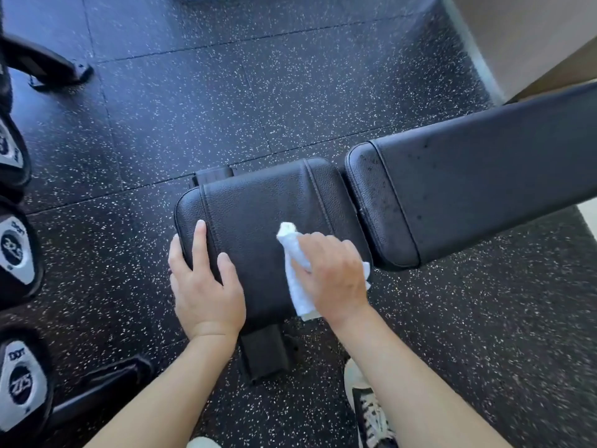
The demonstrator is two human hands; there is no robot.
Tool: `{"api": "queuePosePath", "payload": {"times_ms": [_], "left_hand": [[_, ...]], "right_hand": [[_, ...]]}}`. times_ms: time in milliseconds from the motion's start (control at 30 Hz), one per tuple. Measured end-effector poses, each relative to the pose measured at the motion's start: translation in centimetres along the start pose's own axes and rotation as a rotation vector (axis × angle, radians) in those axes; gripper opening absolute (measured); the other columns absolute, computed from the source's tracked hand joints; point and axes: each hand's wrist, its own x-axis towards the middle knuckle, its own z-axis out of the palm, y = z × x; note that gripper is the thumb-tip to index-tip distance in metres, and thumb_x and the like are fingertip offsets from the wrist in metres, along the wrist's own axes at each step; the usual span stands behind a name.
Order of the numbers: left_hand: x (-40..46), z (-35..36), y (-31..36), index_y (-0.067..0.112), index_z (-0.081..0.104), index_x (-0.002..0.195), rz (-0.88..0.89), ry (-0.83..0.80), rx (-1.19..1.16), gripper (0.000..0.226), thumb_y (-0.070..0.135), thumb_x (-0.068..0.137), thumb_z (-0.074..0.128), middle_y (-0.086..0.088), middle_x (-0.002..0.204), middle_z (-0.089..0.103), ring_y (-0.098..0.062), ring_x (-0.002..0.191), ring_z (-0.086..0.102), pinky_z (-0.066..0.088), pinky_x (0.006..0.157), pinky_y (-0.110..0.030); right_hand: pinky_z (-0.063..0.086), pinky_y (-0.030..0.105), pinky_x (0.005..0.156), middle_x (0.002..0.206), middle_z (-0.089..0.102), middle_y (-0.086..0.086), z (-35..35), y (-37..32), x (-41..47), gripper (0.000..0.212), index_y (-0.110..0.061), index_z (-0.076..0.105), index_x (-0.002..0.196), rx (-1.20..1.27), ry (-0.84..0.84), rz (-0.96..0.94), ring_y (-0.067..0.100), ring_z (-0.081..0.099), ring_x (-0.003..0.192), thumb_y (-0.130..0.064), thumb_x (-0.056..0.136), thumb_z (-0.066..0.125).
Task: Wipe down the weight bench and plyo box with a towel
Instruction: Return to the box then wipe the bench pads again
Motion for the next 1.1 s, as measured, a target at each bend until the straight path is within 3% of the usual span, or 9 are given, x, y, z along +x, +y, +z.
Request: {"api": "queuePosePath", "payload": {"times_ms": [133,400,533,633,733,800,933,1000,1100], "left_hand": [[0.0,-0.1,0.3,0.044,0.033,0.162,-0.009,0.004,-0.003,0.059,0.035,0.106,0.051,-0.003,0.171,0.024,-0.039,0.137,0.044,0.045,0.102,-0.058],[0.4,-0.4,-0.2,0.048,0.039,0.159,-0.012,-0.002,-0.092,0.059,0.040,0.101,0.043,0.001,0.170,0.028,-0.034,0.142,0.042,0.045,0.102,-0.052],[0.1,-0.4,-0.3,0.047,0.037,0.160,0.002,0.013,-0.073,0.060,0.043,0.100,0.040,0.000,0.170,0.027,-0.033,0.143,0.041,0.046,0.102,-0.054],[-0.1,-0.5,-0.1,0.050,0.035,0.160,0.015,0.010,-0.071,0.055,0.040,0.105,0.040,0.003,0.171,0.023,-0.030,0.148,0.037,0.044,0.107,-0.054],[-0.4,-1.1,-0.1,0.051,0.034,0.160,-0.015,-0.056,-0.107,0.059,0.031,0.106,0.050,0.005,0.173,0.018,-0.025,0.154,0.027,0.032,0.122,-0.052],[-0.3,-2.0,0.3,0.043,0.042,0.158,0.022,-0.051,-0.006,0.061,0.024,0.102,0.058,0.000,0.173,0.018,-0.030,0.154,0.024,0.026,0.126,-0.052],[1.6,-1.3,2.4,0.020,0.055,0.152,0.287,0.000,0.187,0.054,0.016,0.098,0.062,-0.012,0.169,0.027,-0.035,0.155,0.027,0.027,0.126,-0.057],[2.2,0.6,4.1,0.019,0.054,0.152,0.273,-0.006,0.228,0.056,0.024,0.097,0.053,-0.012,0.168,0.033,-0.035,0.155,0.029,0.026,0.125,-0.061],[1.8,2.8,6.0,0.021,0.053,0.153,0.186,0.042,0.338,0.062,0.032,0.093,0.045,-0.011,0.167,0.036,-0.035,0.157,0.027,0.022,0.126,-0.063]], "right_hand": [[0.037,0.041,0.050,0.064,0.039,0.000,-2.0,5.0,-0.6,0.028,-0.018,0.049,0.072,0.009,0.066,0.117,0.027,0.040,0.054,-0.024,0.096,0.062],[0.028,0.038,0.055,0.065,0.045,-0.001,2.3,-8.5,0.0,0.023,-0.017,0.056,0.076,0.132,0.030,-0.021,0.023,0.041,0.056,-0.023,0.089,0.075],[0.031,0.039,0.056,0.068,0.046,0.000,1.4,-4.1,0.3,0.022,-0.019,0.050,0.084,0.124,-0.025,-0.189,0.026,0.046,0.058,-0.020,0.085,0.072],[0.034,0.039,0.056,0.067,0.046,0.001,0.5,1.4,2.3,0.028,-0.023,0.043,0.085,0.085,-0.040,-0.162,0.029,0.047,0.058,-0.023,0.086,0.072],[0.032,0.037,0.055,0.064,0.044,0.000,0.1,4.2,5.1,0.024,-0.022,0.043,0.078,0.137,-0.026,-0.146,0.030,0.046,0.055,-0.023,0.089,0.065],[0.031,0.036,0.054,0.063,0.043,0.000,0.8,4.7,7.1,0.025,-0.021,0.044,0.075,0.147,-0.033,-0.160,0.029,0.045,0.054,-0.024,0.090,0.064],[0.038,0.038,0.054,0.063,0.049,0.000,3.1,4.8,12.3,0.028,-0.019,0.047,0.074,0.151,-0.078,-0.095,0.031,0.052,0.055,-0.024,0.088,0.071],[0.038,0.037,0.054,0.063,0.051,0.001,4.0,4.0,14.5,0.031,-0.018,0.048,0.073,0.176,-0.119,-0.098,0.032,0.053,0.054,-0.024,0.086,0.075],[0.036,0.036,0.055,0.063,0.052,0.001,4.4,3.2,16.5,0.028,-0.019,0.048,0.071,0.210,-0.199,-0.150,0.033,0.054,0.055,-0.034,0.090,0.061]]}}
